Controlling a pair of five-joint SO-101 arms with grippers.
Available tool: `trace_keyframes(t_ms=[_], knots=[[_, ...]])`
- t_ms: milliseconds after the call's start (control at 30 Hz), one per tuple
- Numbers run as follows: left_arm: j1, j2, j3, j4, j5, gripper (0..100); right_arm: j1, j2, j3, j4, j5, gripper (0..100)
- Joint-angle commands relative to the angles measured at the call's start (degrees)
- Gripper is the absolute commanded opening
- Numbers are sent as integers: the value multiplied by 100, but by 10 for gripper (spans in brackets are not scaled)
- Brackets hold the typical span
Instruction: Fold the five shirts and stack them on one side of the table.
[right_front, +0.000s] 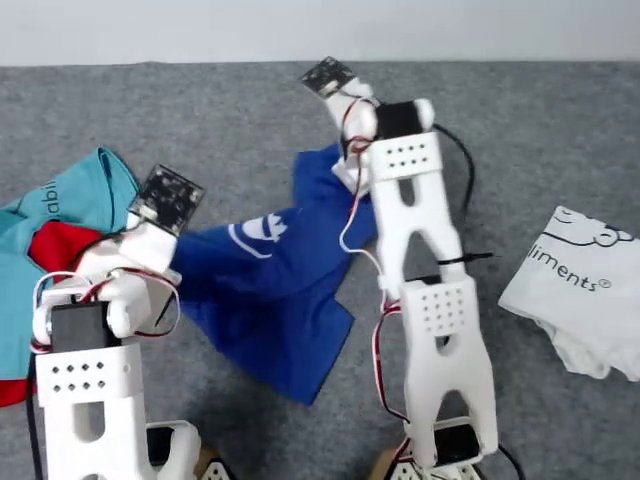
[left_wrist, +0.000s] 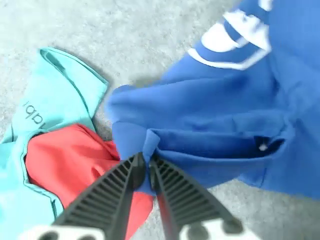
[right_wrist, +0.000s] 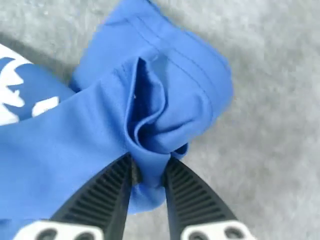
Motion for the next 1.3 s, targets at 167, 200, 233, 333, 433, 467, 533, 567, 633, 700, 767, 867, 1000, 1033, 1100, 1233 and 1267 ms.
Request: trace_keyframes(t_ms=[167, 200, 233, 333, 433, 467, 533, 567, 633, 700, 767, 867, 1000, 1033, 1100, 1233, 1267], knots=[[-202, -88, -84, -220, 132, 6, 171, -2756, 3780, 224, 352, 10], [-308, -88, 4, -316, 132, 6, 171, -2985, 4176, 224, 369, 10], [-448, -88, 136, -448, 132, 6, 180, -3213, 4554, 215, 378, 10], [-844, -79, 637, -862, -18, 6, 295, -3732, 5477, 207, 387, 10], [-985, -79, 1138, -1073, -510, 6, 418, -4022, 6066, 207, 642, 15], [-985, -88, 1270, -1090, -633, 6, 453, -4110, 6215, 207, 686, 17], [-985, -88, 1473, -1090, -844, 6, 514, -4277, 6409, 224, 695, 50], [-985, -88, 1534, -1073, -958, 6, 541, -4374, 6488, 233, 695, 81], [-985, -114, 1622, -1029, -1204, 8, 620, -4664, 6567, 233, 501, 151], [-985, -123, 1622, -897, -1477, 8, 629, -4998, 6567, 233, 316, 211], [-985, -123, 1622, -782, -1653, 8, 593, -5341, 6567, 233, 176, 233], [-985, -123, 1622, -721, -1705, 9, 497, -5666, 6576, 224, -237, 236], [-985, -97, 1657, -730, -1705, 9, 356, -5648, 6593, 198, -756, 236], [-985, -97, 1657, -738, -1705, 9, 303, -5552, 6593, 119, -818, 236], [-985, -97, 1657, -747, -1705, 9, 189, -5244, 6567, 31, -826, 236], [-985, -97, 1666, -765, -1705, 9, -13, -4488, 6479, -286, -1152, 236], [-985, -97, 1666, -765, -1705, 9, -31, -4277, 6400, -347, -1231, 236]])
